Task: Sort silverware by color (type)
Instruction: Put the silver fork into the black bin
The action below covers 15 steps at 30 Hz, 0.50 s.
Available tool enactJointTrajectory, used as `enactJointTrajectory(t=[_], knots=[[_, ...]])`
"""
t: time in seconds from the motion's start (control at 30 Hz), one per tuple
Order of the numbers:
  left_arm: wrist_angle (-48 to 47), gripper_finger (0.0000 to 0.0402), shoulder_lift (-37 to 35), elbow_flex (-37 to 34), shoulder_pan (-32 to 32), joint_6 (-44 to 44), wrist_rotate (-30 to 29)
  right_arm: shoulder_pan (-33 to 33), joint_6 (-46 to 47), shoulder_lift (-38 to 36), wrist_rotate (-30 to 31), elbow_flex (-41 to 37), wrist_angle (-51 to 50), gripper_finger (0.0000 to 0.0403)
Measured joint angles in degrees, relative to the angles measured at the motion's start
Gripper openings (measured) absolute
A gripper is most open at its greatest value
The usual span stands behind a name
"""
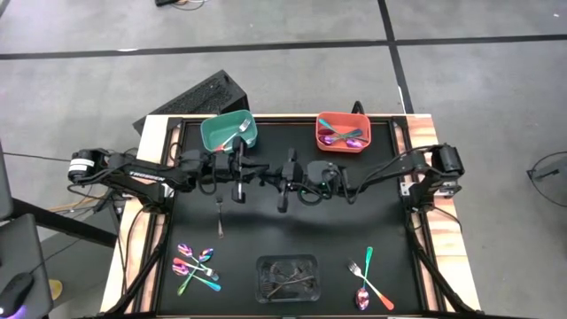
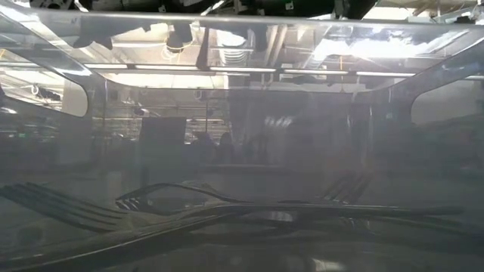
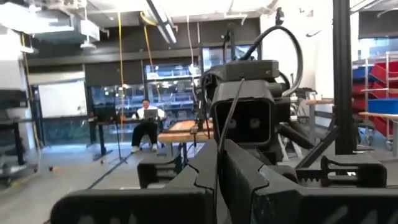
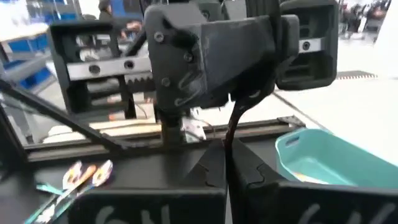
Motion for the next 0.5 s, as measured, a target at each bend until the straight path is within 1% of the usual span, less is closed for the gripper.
enactJointTrajectory(t=[0.13,0.2,0.23,0.37,0.43,0.5], knots=[[-2.2,0.0005,-0.1,0.0,0.0,-1.2,-1.2,0.3,1.9,-3.5,0.2,0.2,-9.2,0.0006],[-4.6,0.0012,-0.2,0.1,0.0,-1.2,-1.3,0.9,3.9,-5.8,0.3,1.5,-17.9,0.0006],[-6.4,0.0017,-0.1,0.0,-0.1,-1.2,-1.2,1.3,5.2,-6.8,0.4,2.3,-23.6,0.0006],[-12.8,0.0044,-0.9,0.0,-0.4,-1.6,-0.8,4.0,11.0,-8.8,1.6,6.0,-39.8,0.0005],[-18.1,0.0059,-1.7,-0.2,-0.7,-2.6,-0.7,6.1,14.3,-8.7,1.7,8.0,-44.8,0.0005],[-20.2,0.0073,-2.1,-0.1,-1.2,-3.0,-1.5,8.4,17.4,-8.5,1.0,8.9,-49.6,0.0005]])
